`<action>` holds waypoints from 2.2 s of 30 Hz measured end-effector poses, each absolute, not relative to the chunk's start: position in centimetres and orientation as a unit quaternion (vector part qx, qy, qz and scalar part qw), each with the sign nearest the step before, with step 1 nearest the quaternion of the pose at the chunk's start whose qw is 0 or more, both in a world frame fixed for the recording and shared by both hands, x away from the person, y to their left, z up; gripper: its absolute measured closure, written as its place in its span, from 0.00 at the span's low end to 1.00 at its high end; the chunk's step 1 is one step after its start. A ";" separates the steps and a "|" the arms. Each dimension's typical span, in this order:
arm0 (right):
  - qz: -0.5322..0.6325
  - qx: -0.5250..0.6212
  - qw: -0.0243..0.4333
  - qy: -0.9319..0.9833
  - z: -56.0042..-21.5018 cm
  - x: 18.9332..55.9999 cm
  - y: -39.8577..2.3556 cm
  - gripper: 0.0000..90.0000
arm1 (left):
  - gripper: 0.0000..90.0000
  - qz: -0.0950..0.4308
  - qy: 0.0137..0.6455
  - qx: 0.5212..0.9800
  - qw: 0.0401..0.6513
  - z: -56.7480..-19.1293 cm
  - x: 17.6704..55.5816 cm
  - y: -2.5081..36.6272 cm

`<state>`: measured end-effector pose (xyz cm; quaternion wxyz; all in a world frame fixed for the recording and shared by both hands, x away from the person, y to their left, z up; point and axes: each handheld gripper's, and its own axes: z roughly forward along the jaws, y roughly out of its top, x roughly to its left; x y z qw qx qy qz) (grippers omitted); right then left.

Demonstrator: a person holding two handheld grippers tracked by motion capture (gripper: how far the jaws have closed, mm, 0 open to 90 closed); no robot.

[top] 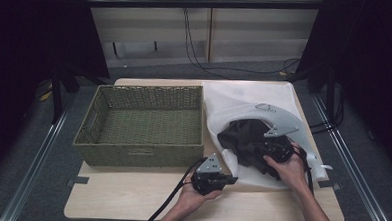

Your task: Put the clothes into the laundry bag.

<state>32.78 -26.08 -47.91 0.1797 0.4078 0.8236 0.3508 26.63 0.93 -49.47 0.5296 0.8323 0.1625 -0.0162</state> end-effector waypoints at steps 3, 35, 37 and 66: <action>0.354 0.415 0.191 0.816 -48.1 34.0 -26.1 0.93 | 1.00 -0.016 0.161 0.833 0.529 -49.4 26.4 1.0; 0.407 0.408 0.191 0.795 -45.8 32.1 -27.5 0.63 | 0.82 -0.017 0.162 0.835 0.526 -49.4 26.9 2.1; 0.408 0.407 0.190 0.795 -45.7 31.2 -27.9 0.63 | 0.78 -0.012 0.166 0.833 0.528 -49.1 27.0 2.4; 0.338 0.459 0.182 0.801 -50.1 23.6 -34.7 0.63 | 0.95 0.007 0.219 0.827 0.517 -48.4 29.1 1.5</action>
